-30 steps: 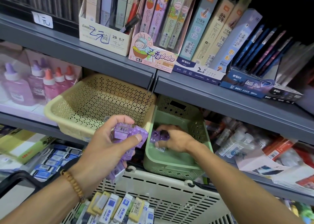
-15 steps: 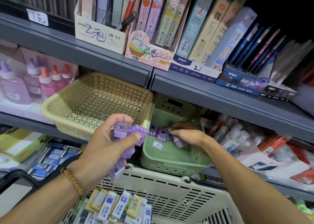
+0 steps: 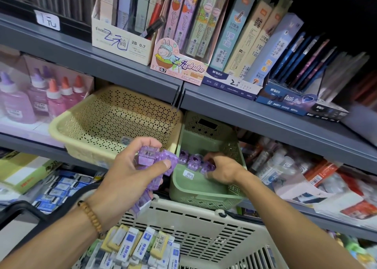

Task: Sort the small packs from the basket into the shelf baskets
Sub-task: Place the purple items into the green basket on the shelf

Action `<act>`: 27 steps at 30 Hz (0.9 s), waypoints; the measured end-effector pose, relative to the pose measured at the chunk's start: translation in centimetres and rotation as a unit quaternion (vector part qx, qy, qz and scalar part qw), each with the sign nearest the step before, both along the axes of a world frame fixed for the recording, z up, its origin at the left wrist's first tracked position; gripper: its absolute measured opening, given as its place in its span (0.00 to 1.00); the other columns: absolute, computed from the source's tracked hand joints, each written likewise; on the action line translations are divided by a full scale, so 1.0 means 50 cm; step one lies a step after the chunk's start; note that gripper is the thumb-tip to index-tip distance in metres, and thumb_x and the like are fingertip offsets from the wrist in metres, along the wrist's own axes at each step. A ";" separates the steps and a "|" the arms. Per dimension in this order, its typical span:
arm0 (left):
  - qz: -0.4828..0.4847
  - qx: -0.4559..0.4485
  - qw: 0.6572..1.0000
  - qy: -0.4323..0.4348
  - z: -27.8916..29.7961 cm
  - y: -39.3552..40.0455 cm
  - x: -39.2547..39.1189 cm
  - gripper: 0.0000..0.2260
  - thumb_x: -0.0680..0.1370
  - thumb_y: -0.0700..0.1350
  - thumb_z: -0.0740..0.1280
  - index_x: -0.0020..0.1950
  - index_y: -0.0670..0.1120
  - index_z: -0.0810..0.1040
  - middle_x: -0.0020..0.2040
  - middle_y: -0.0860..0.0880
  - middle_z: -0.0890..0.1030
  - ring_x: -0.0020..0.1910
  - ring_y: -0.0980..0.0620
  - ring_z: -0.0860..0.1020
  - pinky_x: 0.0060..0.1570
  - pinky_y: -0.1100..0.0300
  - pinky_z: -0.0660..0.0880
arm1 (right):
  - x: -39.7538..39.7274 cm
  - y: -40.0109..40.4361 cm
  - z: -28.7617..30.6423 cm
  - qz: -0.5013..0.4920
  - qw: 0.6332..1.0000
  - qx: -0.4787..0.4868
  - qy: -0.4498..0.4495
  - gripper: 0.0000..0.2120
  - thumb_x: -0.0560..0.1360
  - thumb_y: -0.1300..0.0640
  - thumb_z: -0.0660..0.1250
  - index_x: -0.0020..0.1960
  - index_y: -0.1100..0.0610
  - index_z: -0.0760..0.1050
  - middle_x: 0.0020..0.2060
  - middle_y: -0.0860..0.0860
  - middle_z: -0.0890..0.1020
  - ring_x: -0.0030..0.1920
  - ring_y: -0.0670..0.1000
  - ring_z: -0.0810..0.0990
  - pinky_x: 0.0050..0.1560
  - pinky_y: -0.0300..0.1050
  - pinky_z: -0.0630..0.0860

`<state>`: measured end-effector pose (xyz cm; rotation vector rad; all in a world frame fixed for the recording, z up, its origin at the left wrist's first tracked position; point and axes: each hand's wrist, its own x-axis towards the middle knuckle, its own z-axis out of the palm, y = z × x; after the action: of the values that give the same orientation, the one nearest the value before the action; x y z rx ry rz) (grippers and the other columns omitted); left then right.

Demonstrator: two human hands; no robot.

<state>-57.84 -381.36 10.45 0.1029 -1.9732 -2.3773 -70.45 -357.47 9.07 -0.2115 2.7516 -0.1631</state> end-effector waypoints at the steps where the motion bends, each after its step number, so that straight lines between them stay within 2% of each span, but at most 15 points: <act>1: 0.002 -0.002 1.000 -0.001 0.000 -0.001 0.001 0.13 0.71 0.43 0.75 0.47 0.60 0.79 0.39 0.49 0.81 0.23 0.56 0.74 0.23 0.60 0.73 | -0.002 -0.001 -0.002 0.000 1.000 -0.016 0.004 0.22 0.75 0.56 0.69 0.67 0.49 0.68 0.59 0.51 0.75 0.55 0.52 0.75 0.54 0.41 0.70; 4: 0.004 -0.002 1.000 -0.001 0.001 -0.002 0.002 0.13 0.71 0.42 0.75 0.47 0.60 0.79 0.39 0.48 0.82 0.22 0.55 0.74 0.23 0.61 0.73 | -0.009 -0.006 -0.007 -0.005 0.997 -0.072 0.013 0.23 0.75 0.59 0.69 0.67 0.49 0.68 0.60 0.48 0.76 0.54 0.48 0.74 0.56 0.38 0.68; 7: -0.011 0.014 1.000 -0.008 0.009 0.003 0.003 0.13 0.71 0.41 0.74 0.47 0.59 0.79 0.33 0.51 0.82 0.22 0.56 0.74 0.21 0.62 0.72 | -0.009 -0.005 0.000 -0.025 0.997 -0.065 0.027 0.28 0.74 0.55 0.70 0.71 0.49 0.65 0.67 0.51 0.73 0.63 0.53 0.73 0.63 0.43 0.70; 9: -0.027 0.024 0.999 -0.013 0.012 0.006 0.005 0.13 0.71 0.41 0.74 0.48 0.58 0.78 0.32 0.51 0.82 0.21 0.56 0.73 0.21 0.62 0.71 | 0.003 -0.002 0.013 -0.037 0.994 -0.075 0.070 0.26 0.75 0.52 0.70 0.71 0.49 0.66 0.66 0.50 0.74 0.66 0.53 0.72 0.66 0.45 0.70; 11: -0.038 0.031 0.999 -0.016 0.015 0.008 0.007 0.14 0.71 0.40 0.74 0.49 0.57 0.78 0.31 0.51 0.81 0.22 0.56 0.73 0.21 0.62 0.71 | 0.031 -0.011 0.034 -0.046 0.975 -0.188 0.107 0.16 0.77 0.53 0.68 0.64 0.50 0.73 0.57 0.47 0.79 0.59 0.49 0.77 0.58 0.40 0.74; 13: -0.039 0.027 0.999 -0.017 0.016 0.010 0.009 0.14 0.71 0.40 0.74 0.48 0.58 0.78 0.30 0.51 0.81 0.21 0.56 0.73 0.21 0.62 0.71 | 0.076 -0.035 0.064 -0.062 0.919 -0.383 0.068 0.06 0.78 0.57 0.68 0.53 0.51 0.79 0.48 0.51 0.84 0.46 0.47 0.82 0.44 0.37 0.76; 14: -0.036 0.024 0.999 -0.015 0.017 0.011 0.009 0.15 0.70 0.40 0.75 0.48 0.58 0.78 0.29 0.51 0.81 0.21 0.56 0.73 0.20 0.62 0.71 | 0.099 -0.047 0.078 -0.056 0.887 -0.455 0.042 0.05 0.77 0.57 0.68 0.51 0.51 0.81 0.45 0.53 0.85 0.42 0.48 0.83 0.40 0.39 0.77; 16: -0.033 0.018 0.999 -0.008 0.019 0.015 0.011 0.15 0.69 0.39 0.75 0.48 0.58 0.78 0.30 0.51 0.81 0.21 0.56 0.74 0.20 0.64 0.70 | 0.141 -0.069 0.103 -0.015 0.853 -0.522 -0.004 0.07 0.74 0.54 0.70 0.51 0.50 0.82 0.46 0.53 0.86 0.40 0.50 0.84 0.39 0.42 0.78; 19: -0.040 0.024 0.999 -0.004 0.021 0.024 0.013 0.15 0.67 0.41 0.76 0.49 0.56 0.79 0.34 0.49 0.83 0.23 0.57 0.76 0.22 0.66 0.71 | 0.180 -0.094 0.118 0.053 0.854 -0.518 -0.024 0.17 0.72 0.62 0.74 0.58 0.51 0.79 0.51 0.55 0.82 0.39 0.52 0.80 0.43 0.45 0.79; 21: -0.033 0.033 0.999 -0.013 0.019 0.030 0.014 0.15 0.65 0.46 0.77 0.49 0.57 0.79 0.35 0.48 0.84 0.24 0.57 0.76 0.22 0.64 0.72 | 0.195 -0.105 0.120 0.089 0.879 -0.466 0.050 0.23 0.68 0.64 0.78 0.59 0.49 0.77 0.54 0.55 0.79 0.39 0.50 0.78 0.44 0.45 0.79; 24: -0.029 0.048 0.998 -0.016 0.017 0.043 0.018 0.13 0.64 0.47 0.76 0.46 0.57 0.80 0.34 0.48 0.84 0.23 0.57 0.77 0.22 0.67 0.71 | 0.209 -0.117 0.112 0.132 0.916 -0.339 0.170 0.24 0.64 0.52 0.80 0.58 0.45 0.78 0.50 0.46 0.75 0.42 0.47 0.78 0.45 0.47 0.80; 27: -0.039 0.027 0.999 -0.017 0.014 0.050 0.019 0.10 0.67 0.53 0.71 0.48 0.59 0.80 0.36 0.51 0.84 0.28 0.56 0.78 0.26 0.64 0.74 | 0.203 -0.106 0.105 0.139 0.923 -0.293 0.207 0.19 0.66 0.47 0.76 0.56 0.44 0.78 0.46 0.42 0.75 0.42 0.42 0.77 0.44 0.40 0.78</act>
<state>-56.87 -378.84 11.15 0.0698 -1.9640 -2.4940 -60.28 -362.76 14.32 -0.8802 2.9531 -0.9630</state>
